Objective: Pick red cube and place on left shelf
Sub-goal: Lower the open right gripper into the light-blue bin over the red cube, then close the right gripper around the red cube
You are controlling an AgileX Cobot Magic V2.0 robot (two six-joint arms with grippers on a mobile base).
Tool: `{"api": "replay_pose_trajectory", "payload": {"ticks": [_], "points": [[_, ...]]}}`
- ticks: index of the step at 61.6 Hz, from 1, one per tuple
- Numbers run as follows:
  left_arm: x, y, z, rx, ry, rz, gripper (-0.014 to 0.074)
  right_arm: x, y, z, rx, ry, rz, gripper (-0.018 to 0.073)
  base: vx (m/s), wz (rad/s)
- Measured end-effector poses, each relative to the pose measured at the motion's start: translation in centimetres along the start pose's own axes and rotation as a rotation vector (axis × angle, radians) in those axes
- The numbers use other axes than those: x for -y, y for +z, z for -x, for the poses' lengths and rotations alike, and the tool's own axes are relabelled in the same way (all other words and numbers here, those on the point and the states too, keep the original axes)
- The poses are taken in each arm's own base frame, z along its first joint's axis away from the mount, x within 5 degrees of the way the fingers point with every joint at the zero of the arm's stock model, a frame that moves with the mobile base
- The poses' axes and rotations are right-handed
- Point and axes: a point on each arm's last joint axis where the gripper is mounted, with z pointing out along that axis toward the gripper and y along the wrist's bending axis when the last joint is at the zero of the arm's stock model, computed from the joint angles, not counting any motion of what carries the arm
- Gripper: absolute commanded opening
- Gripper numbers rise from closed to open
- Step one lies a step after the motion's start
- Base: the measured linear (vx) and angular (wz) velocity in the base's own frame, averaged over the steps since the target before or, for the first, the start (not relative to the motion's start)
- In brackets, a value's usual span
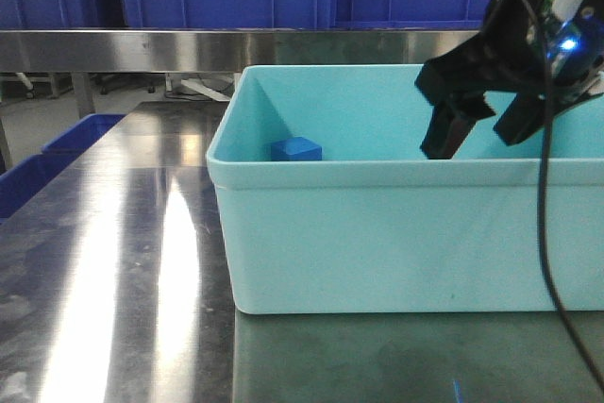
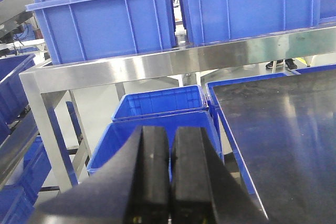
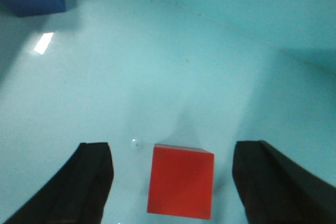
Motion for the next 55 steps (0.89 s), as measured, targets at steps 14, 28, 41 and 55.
{"api": "replay_pose_trajectory", "payload": {"ticks": [14,28,41,55], "points": [[0.0,0.0,0.0,0.000,0.000,0.000,0.0106,-0.2,1.5,-0.5,-0.058,-0.006,0.002,0.0577,0.00,0.00],[0.0,0.0,0.0,0.000,0.000,0.000,0.0106,-0.2,2.3,-0.8,-0.083,-0.008,0.001,0.0573,0.00,0.00],[0.0,0.0,0.0,0.000,0.000,0.000,0.0106,-0.2,2.7,-0.9,-0.100,-0.008,0.001,0.0573,0.00,0.00],[0.0,0.0,0.0,0.000,0.000,0.000,0.0106,-0.2,3.2,-1.1,-0.118,-0.009,0.000,0.0573,0.00,0.00]]}}
